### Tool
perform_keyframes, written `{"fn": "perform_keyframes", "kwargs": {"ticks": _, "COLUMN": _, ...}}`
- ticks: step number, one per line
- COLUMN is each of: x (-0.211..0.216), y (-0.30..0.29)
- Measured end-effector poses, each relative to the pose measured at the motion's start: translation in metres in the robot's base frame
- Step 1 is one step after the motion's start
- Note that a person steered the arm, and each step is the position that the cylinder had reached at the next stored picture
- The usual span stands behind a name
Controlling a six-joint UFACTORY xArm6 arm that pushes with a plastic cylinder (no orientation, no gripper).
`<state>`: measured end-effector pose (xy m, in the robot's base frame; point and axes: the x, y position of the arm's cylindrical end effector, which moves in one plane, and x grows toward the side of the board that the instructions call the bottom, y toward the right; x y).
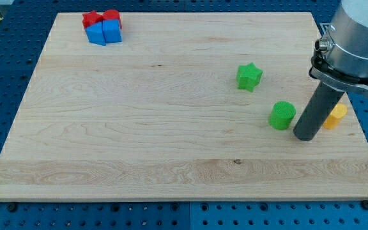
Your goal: Place the green circle to the bottom of the green star
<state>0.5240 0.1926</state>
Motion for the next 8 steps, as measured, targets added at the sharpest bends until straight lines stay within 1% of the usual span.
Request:
{"fn": "perform_keyframes", "kwargs": {"ticks": 3, "x": -0.019, "y": -0.007}}
{"fn": "perform_keyframes", "kwargs": {"ticks": 5, "x": -0.03, "y": -0.044}}
{"fn": "perform_keyframes", "kwargs": {"ticks": 6, "x": -0.043, "y": -0.057}}
{"fn": "perform_keyframes", "kwargs": {"ticks": 7, "x": -0.047, "y": -0.058}}
{"fn": "perform_keyframes", "kwargs": {"ticks": 8, "x": -0.029, "y": -0.06}}
